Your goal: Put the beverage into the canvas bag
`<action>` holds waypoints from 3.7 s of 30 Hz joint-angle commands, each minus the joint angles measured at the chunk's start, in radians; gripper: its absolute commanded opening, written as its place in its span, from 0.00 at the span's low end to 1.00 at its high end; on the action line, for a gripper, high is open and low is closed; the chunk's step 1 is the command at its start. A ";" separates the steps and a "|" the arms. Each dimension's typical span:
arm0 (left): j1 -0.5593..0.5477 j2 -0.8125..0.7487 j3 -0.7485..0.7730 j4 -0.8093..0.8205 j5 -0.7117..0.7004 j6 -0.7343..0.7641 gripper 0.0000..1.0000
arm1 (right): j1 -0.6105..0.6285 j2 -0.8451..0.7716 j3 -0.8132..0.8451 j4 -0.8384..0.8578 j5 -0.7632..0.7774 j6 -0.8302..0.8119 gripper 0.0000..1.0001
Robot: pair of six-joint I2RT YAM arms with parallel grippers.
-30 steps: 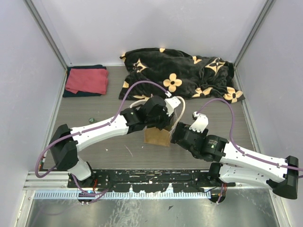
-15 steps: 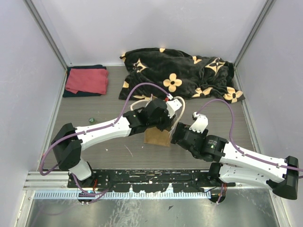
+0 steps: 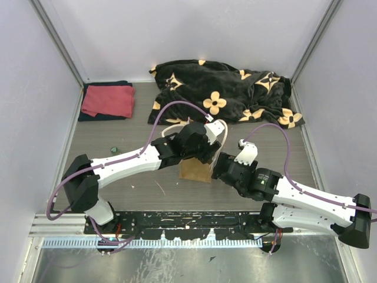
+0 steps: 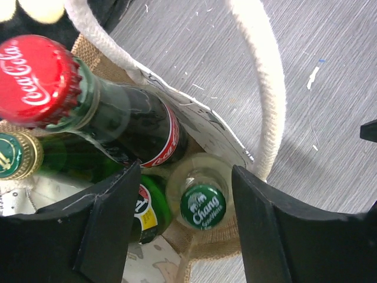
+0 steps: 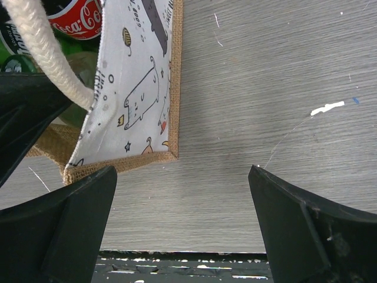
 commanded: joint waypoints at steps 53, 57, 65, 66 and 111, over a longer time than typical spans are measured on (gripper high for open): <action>1.013 -0.211 0.221 -1.230 0.335 0.428 0.69 | -0.009 -0.053 -0.008 0.028 -0.008 -0.013 1.00; 1.012 -0.177 0.202 -1.191 0.322 0.413 0.68 | -0.009 -0.066 -0.013 0.024 -0.005 -0.012 1.00; 1.010 -0.155 0.126 -1.130 0.257 0.436 0.64 | -0.009 -0.081 -0.020 0.015 0.003 -0.006 1.00; 1.010 -0.155 0.120 -1.125 0.254 0.437 0.64 | -0.009 -0.080 -0.020 0.015 0.003 -0.006 1.00; 0.848 0.133 0.996 -1.378 0.362 0.362 0.00 | -0.009 -0.074 -0.022 0.037 -0.004 -0.014 1.00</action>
